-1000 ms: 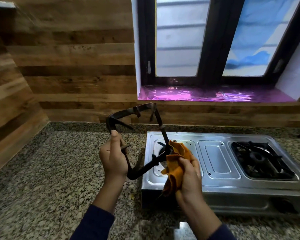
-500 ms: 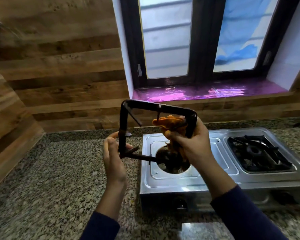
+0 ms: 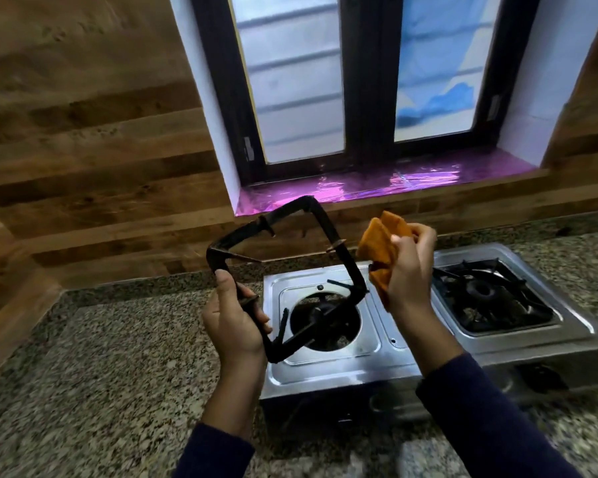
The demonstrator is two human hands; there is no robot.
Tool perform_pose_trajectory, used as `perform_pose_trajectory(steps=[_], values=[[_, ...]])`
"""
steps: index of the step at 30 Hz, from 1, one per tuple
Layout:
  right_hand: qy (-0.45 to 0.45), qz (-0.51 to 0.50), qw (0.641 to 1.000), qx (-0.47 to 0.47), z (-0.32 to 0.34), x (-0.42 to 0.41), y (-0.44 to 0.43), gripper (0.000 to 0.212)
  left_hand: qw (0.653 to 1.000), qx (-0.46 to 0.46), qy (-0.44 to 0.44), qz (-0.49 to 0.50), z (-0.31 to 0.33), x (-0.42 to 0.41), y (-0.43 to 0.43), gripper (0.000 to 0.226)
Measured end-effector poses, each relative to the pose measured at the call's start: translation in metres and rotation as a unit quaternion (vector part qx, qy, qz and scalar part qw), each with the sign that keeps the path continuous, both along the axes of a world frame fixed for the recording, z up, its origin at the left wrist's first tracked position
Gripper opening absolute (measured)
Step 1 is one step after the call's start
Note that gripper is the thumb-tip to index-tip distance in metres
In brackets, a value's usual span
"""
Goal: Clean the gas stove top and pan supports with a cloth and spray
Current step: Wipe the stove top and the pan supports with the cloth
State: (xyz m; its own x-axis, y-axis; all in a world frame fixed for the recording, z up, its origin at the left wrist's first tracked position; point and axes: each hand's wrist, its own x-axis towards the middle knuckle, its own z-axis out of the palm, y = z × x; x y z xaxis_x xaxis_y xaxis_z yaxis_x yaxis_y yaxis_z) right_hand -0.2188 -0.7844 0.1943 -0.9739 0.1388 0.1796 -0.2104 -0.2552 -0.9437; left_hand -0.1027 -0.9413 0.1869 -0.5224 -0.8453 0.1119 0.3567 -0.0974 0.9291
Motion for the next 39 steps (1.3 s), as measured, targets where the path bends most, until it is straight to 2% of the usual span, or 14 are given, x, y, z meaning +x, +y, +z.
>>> perform_pose_trajectory(steps=[2, 4, 6, 8, 11, 14, 16, 18, 20, 24, 29, 32, 35, 39], values=[[0.048, -0.022, 0.997, 0.053, -0.007, 0.012, 0.009, 0.021, 1.000, 0.019, 0.005, 0.021, 0.001, -0.010, 0.005, 0.052], [0.144, -0.013, 0.983, 0.113, -0.015, 0.033, 0.005, 0.027, 0.998, 0.040, 0.009, 0.038, 0.002, -0.020, 0.013, 0.052], [0.260, 0.013, 0.939, 0.225, -0.027, 0.059, -0.006, 0.032, 0.997, 0.066, 0.016, 0.042, 0.003, -0.032, 0.024, 0.052], [0.343, 0.017, 0.870, 0.353, -0.051, 0.078, -0.014, 0.043, 0.995, 0.088, 0.030, 0.047, 0.002, -0.041, 0.033, 0.052], [0.386, 0.044, 0.843, 0.371, -0.086, 0.087, -0.001, 0.056, 0.990, 0.117, 0.048, 0.065, 0.000, -0.047, 0.040, 0.051], [0.368, 0.063, 0.872, 0.316, -0.098, 0.085, 0.025, 0.044, 0.985, 0.146, 0.046, 0.080, -0.003, -0.049, 0.038, 0.050], [0.340, 0.017, 0.900, 0.271, -0.090, 0.076, 0.041, 0.043, 0.984, 0.155, 0.035, 0.083, -0.005, -0.049, 0.036, 0.051], [0.332, -0.035, 0.909, 0.249, -0.073, 0.060, 0.052, 0.046, 0.985, 0.154, 0.022, 0.078, -0.010, -0.050, 0.039, 0.050], [0.345, -0.043, 0.894, 0.282, -0.055, 0.038, 0.057, 0.048, 0.986, 0.160, 0.001, 0.056, -0.014, -0.051, 0.049, 0.050], [0.365, 0.004, 0.831, 0.420, -0.063, 0.008, 0.062, 0.040, 0.990, 0.138, -0.011, 0.023, -0.019, -0.056, 0.069, 0.050], [0.223, 0.025, 0.909, 0.352, -0.103, 0.021, 0.104, 0.043, 0.995, 0.100, -0.026, 0.010, -0.036, -0.059, 0.076, 0.048], [0.147, 0.094, 0.930, 0.323, -0.119, 0.043, 0.142, 0.041, 0.992, 0.113, -0.058, -0.026, -0.053, -0.059, 0.079, 0.051], [0.103, 0.211, 0.906, 0.353, -0.141, 0.057, 0.175, 0.044, 0.991, 0.095, -0.092, -0.035, -0.069, -0.058, 0.087, 0.052], [0.071, 0.289, 0.829, 0.473, -0.193, 0.064, 0.193, 0.051, 0.987, 0.090, -0.126, -0.053, -0.086, -0.053, 0.099, 0.050]])
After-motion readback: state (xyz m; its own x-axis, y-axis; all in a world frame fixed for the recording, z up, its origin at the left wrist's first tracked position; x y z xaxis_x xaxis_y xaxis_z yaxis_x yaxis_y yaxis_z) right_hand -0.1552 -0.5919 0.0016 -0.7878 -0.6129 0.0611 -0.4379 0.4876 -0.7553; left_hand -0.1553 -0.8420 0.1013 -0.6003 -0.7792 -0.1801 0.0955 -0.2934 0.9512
